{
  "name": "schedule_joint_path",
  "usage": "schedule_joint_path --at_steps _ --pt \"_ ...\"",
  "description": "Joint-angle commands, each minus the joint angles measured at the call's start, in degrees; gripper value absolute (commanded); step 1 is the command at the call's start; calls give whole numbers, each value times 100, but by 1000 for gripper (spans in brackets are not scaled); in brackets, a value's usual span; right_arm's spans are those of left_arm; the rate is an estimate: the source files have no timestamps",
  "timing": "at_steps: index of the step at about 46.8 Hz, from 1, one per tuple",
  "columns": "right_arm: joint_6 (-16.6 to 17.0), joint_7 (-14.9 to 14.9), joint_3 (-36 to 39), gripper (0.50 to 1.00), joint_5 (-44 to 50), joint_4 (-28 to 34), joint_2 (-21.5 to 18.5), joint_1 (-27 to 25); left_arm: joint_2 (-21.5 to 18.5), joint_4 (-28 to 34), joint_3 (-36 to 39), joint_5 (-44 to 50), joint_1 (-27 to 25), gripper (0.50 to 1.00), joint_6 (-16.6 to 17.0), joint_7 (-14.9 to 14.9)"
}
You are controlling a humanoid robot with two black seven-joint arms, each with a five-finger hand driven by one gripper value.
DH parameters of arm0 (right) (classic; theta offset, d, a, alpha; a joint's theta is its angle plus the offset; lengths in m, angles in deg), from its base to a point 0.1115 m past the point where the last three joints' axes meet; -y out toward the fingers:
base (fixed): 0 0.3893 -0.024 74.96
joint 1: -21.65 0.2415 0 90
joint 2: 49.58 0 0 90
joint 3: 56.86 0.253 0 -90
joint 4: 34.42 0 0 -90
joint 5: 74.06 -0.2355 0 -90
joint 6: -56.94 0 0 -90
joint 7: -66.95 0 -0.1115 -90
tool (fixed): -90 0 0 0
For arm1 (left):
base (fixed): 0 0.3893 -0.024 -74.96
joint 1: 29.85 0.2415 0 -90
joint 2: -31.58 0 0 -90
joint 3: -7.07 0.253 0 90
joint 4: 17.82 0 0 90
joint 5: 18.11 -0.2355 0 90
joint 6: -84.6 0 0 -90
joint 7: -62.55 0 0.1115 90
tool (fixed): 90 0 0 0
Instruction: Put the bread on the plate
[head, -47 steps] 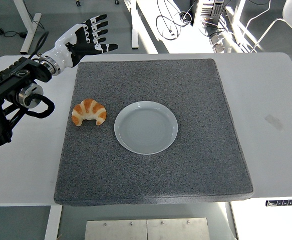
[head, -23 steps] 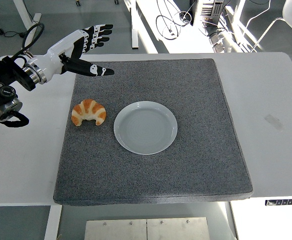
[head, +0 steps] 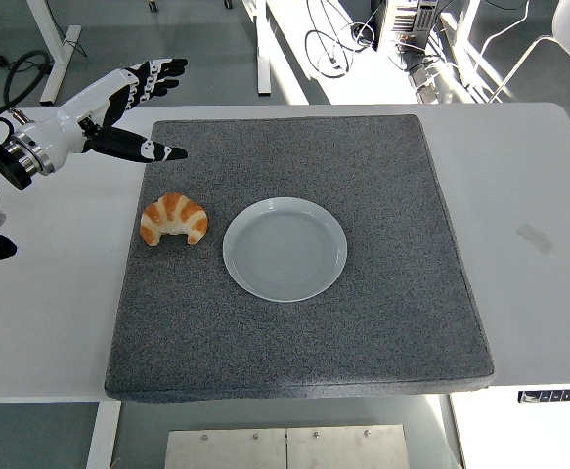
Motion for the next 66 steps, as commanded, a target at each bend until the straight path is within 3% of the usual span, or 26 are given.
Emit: schedule_joint_path --at_steps 1,7,16,23,39,48,66 --pt "3 0 3 1000 0 0 0 -4 -149 6 424 -647 -82 977 -3 85" --pt "3 0 3 1000 0 0 0 -4 -457 24 802 -1554 -249 977 -21 85" --pt "-6 0 3 1000 0 0 0 -4 -203 -714 952 -1660 -284 978 -47 102" --pt "3 0 2 1000 0 0 0 -4 -79 -785 1181 -1573 -504 978 -504 120" --pt "-6 0 -6 1000 0 0 0 -4 70 -969 1312 -1511 -460 978 -487 120" --pt "-6 0 3 1000 0 0 0 -4 527 -1461 1453 -1511 -460 977 -337 111" --pt "-6 0 3 1000 0 0 0 -4 703 -1505 1453 -1493 -460 978 -293 94"
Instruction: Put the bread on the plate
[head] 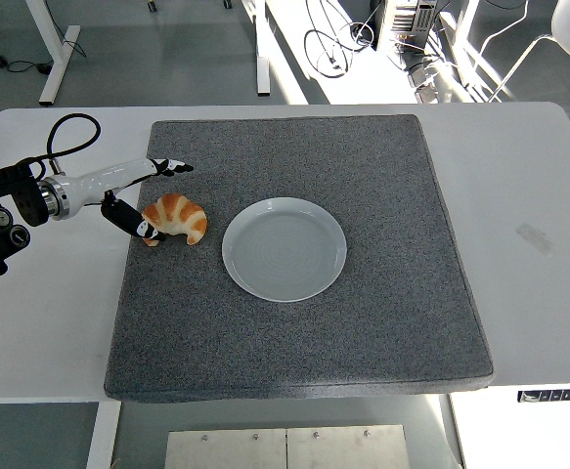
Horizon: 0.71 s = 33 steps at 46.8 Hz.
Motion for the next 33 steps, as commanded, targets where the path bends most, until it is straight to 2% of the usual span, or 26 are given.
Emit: schedule_joint_path --at_steps 1,23,28,30,33 --pt "5 0 0 1000 0 0 0 -1 56 -13 0 -7 1 978 7 9" --pt "5 0 0 1000 0 0 0 -1 487 -584 9 -25 45 969 25 9" --pt "-4 0 0 1000 0 0 0 -1 522 -584 9 -78 36 898 121 9" --pt "-4 0 -9 1000 0 0 0 -1 531 -584 18 -78 45 824 148 9" --pt "-4 0 0 1000 0 0 0 -1 540 -584 44 -87 45 768 200 0"
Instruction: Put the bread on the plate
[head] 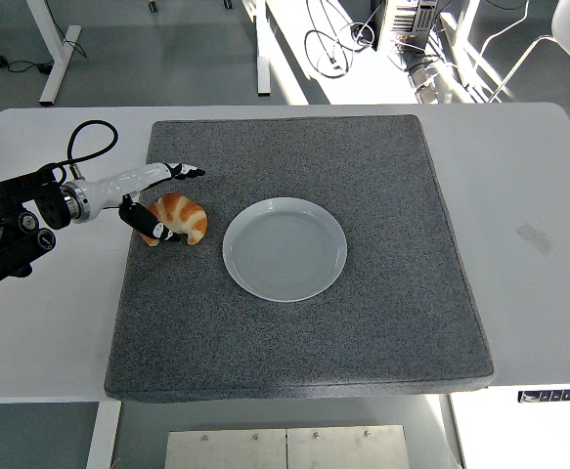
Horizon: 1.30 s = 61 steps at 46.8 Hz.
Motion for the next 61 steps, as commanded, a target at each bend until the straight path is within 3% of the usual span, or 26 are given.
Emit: schedule_joint_path --at_steps 1,3,10,13,20,41,48,61 --pt "-3 0 -6 1000 0 0 0 -1 -3 2 63 -9 -8 747 72 -23" --pt "6 0 3 1000 0 0 0 -1 -3 2 169 0 -8 689 134 -40" --pt "6 0 3 1000 0 0 0 -1 -3 2 459 0 -17 580 494 -67" --pt "-3 0 3 1000 0 0 0 -1 -3 2 486 0 -17 500 582 -67" --pt "-3 0 3 1000 0 0 0 -1 -21 2 451 61 -122 500 609 -58" --pt "-3 0 3 1000 0 0 0 -1 -153 72 468 510 -1195 500 547 -40" --pt "-3 0 3 1000 0 0 0 -1 14 133 459 510 -1397 500 336 -40" --pt "-3 0 3 1000 0 0 0 -1 629 151 468 519 -1625 500 266 -5"
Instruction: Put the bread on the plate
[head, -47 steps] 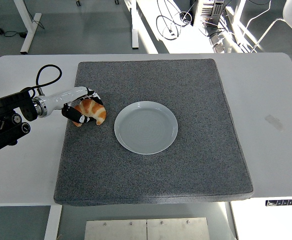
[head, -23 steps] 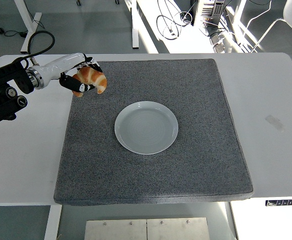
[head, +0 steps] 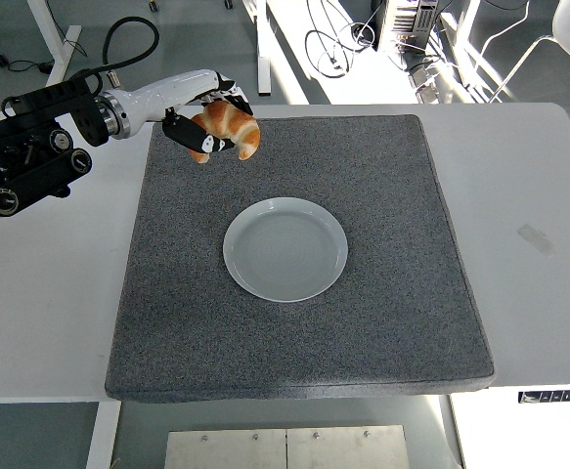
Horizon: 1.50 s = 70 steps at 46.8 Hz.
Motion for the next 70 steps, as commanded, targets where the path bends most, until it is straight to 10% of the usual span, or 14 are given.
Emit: schedule_joint_path --at_steps 1,70 --pt "-3 0 1 1000 0 0 0 0 179 -1 10 -3 -48 500 0 15" --pt "-3 0 1 1000 0 0 0 0 1427 -107 1609 -214 40 500 175 -29"
